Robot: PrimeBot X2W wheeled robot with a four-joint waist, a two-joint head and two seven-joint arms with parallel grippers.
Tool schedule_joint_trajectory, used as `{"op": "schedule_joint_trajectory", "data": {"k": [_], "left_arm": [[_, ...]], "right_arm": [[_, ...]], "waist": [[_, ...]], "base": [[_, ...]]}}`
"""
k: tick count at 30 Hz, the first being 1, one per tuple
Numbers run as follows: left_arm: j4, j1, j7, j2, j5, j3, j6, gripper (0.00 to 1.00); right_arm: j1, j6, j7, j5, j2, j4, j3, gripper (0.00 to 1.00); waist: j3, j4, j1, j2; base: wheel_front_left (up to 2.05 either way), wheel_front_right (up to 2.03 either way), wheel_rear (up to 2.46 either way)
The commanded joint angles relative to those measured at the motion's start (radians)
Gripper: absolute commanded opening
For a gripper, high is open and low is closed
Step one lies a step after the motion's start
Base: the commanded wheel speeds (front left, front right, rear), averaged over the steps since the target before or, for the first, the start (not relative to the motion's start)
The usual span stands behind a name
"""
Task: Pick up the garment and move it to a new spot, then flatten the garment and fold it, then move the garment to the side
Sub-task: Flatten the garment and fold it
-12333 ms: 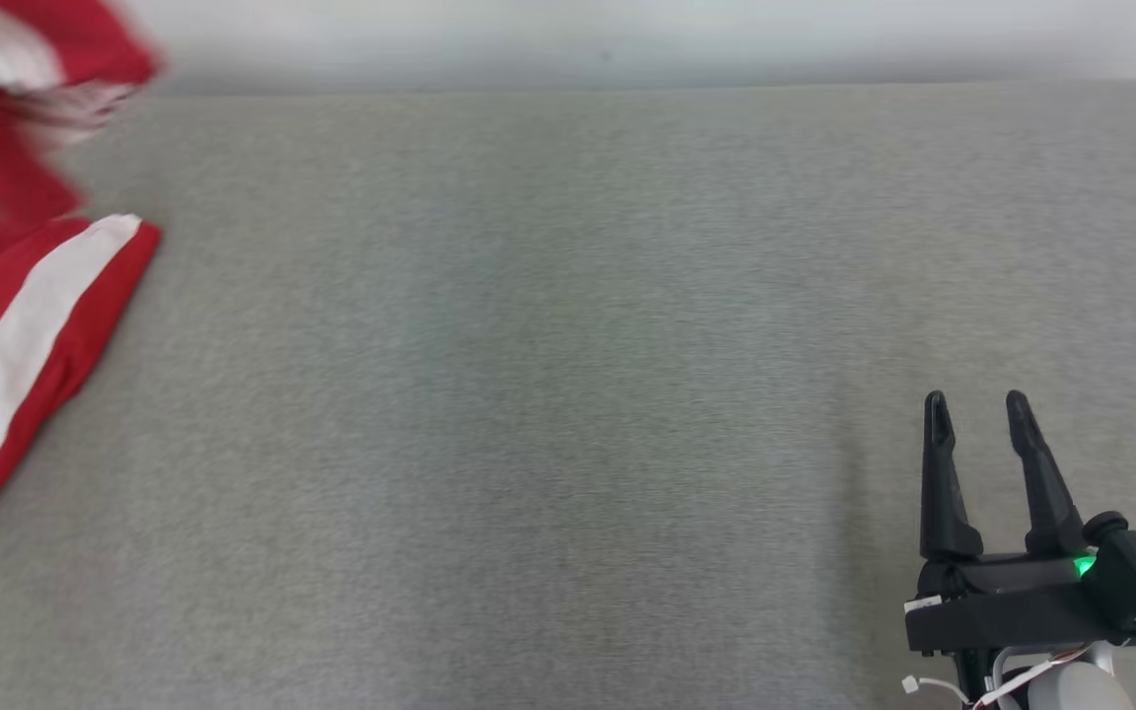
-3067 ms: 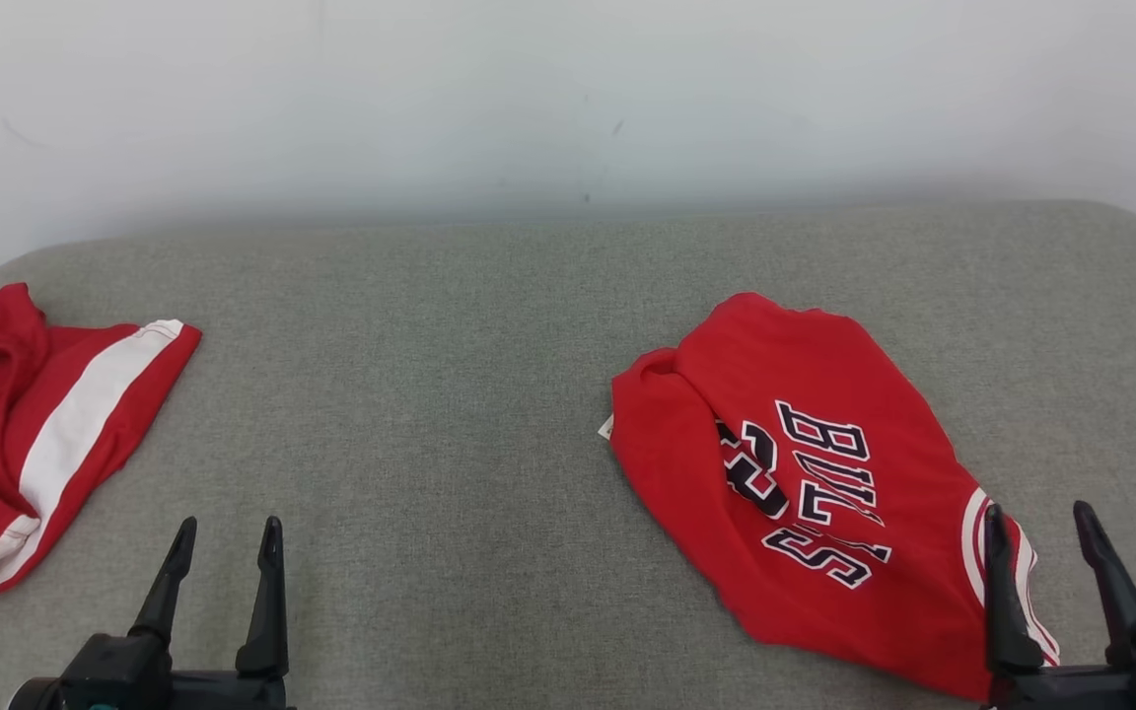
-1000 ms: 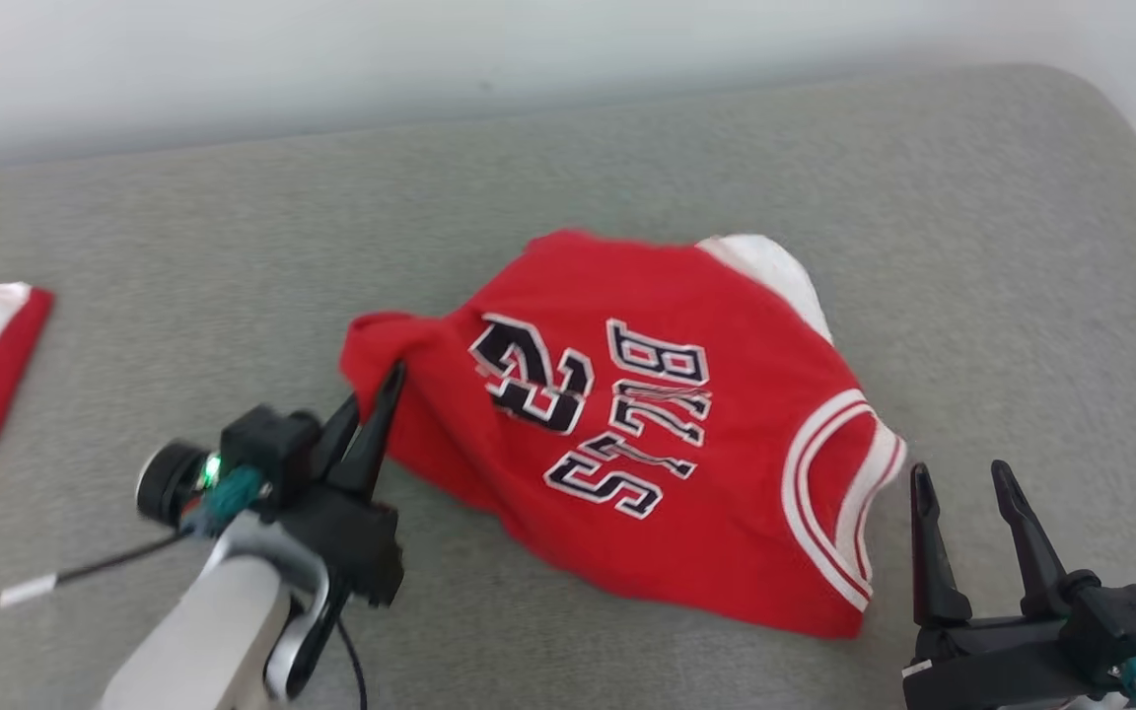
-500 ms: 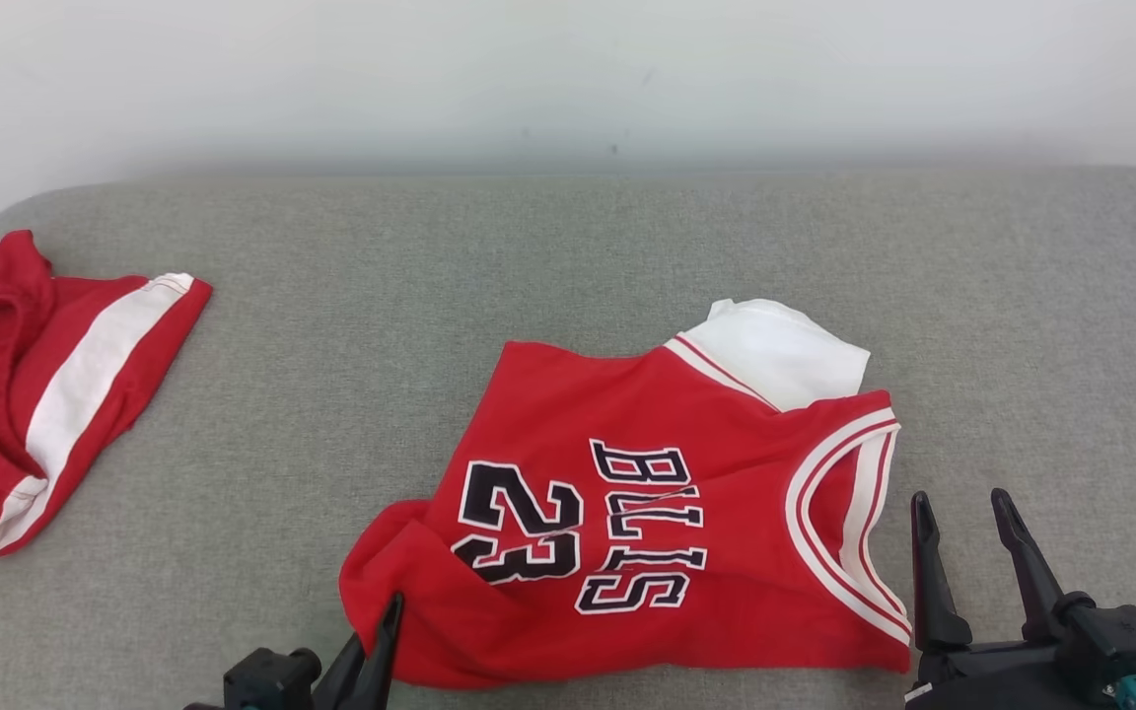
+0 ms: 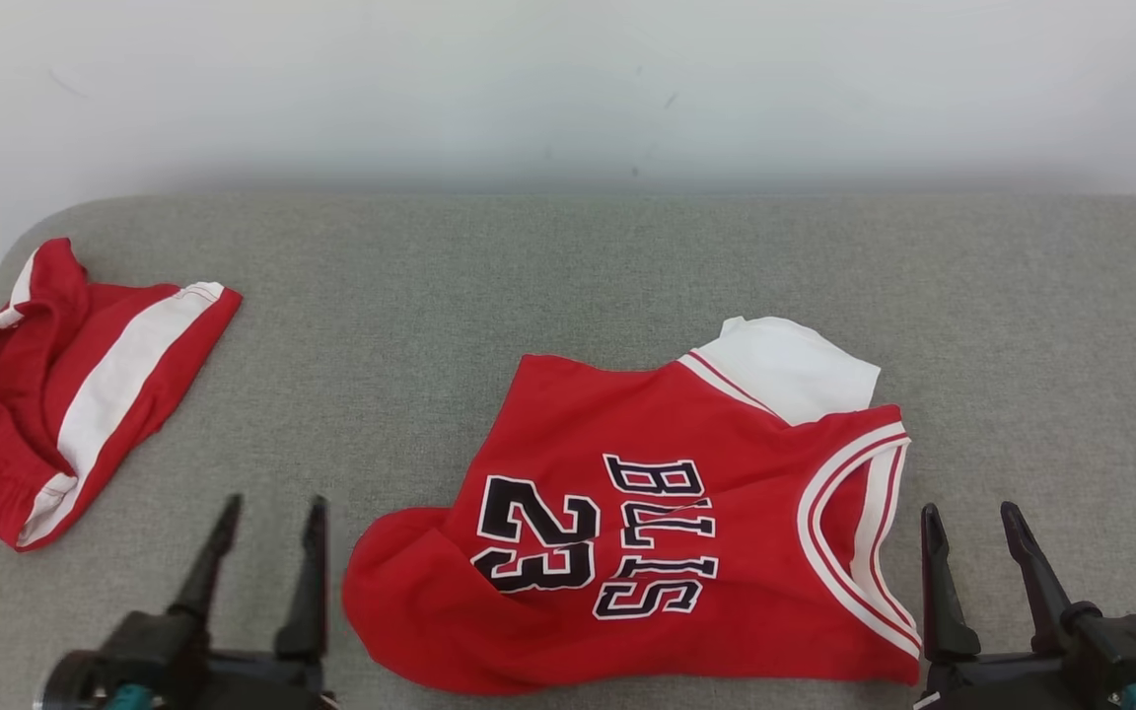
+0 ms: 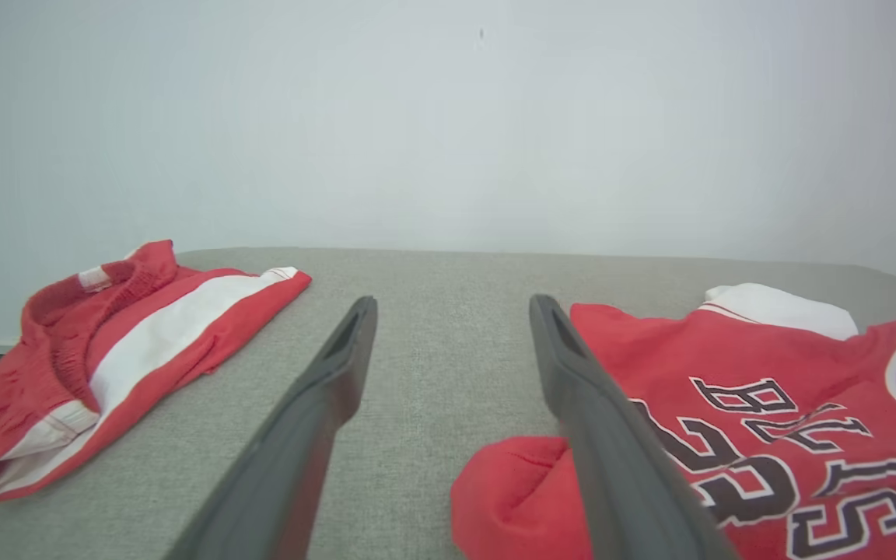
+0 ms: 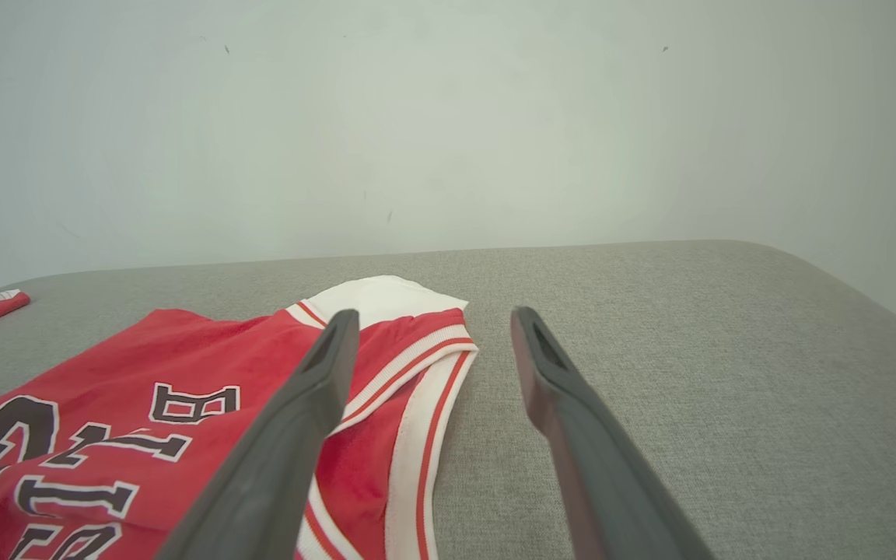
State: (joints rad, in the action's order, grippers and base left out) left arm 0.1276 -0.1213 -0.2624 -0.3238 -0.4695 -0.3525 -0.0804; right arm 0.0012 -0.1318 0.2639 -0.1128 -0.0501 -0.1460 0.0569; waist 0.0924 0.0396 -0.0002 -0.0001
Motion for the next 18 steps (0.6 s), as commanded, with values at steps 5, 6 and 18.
{"op": "schedule_joint_trajectory", "data": {"k": [5, 6, 18], "left_arm": [[-0.066, 0.051, -0.004, 0.027, 0.088, 0.154, 0.021, 1.0], [-0.074, 0.057, -0.004, 0.037, 0.097, 0.183, 0.029, 1.0], [-0.047, 0.136, -0.004, 0.143, 0.225, 0.377, 0.152, 1.0]], "right_arm": [[0.013, 0.002, 0.001, 0.008, 0.0, -0.011, 0.007, 1.0], [0.013, 0.002, 0.001, 0.009, 0.0, -0.014, 0.009, 1.0], [-0.035, 0.002, 0.001, 0.031, 0.0, -0.106, 0.001, 1.0]], "waist": [[-0.014, 0.005, 0.0002, 0.0001], [-0.015, 0.006, 0.0002, 0.0001], [-0.031, 0.013, 0.0002, 0.0001]], "base": [[0.0, 0.0, 0.0], [0.0, 0.0, 0.0], [0.0, 0.0, 0.0]]}}
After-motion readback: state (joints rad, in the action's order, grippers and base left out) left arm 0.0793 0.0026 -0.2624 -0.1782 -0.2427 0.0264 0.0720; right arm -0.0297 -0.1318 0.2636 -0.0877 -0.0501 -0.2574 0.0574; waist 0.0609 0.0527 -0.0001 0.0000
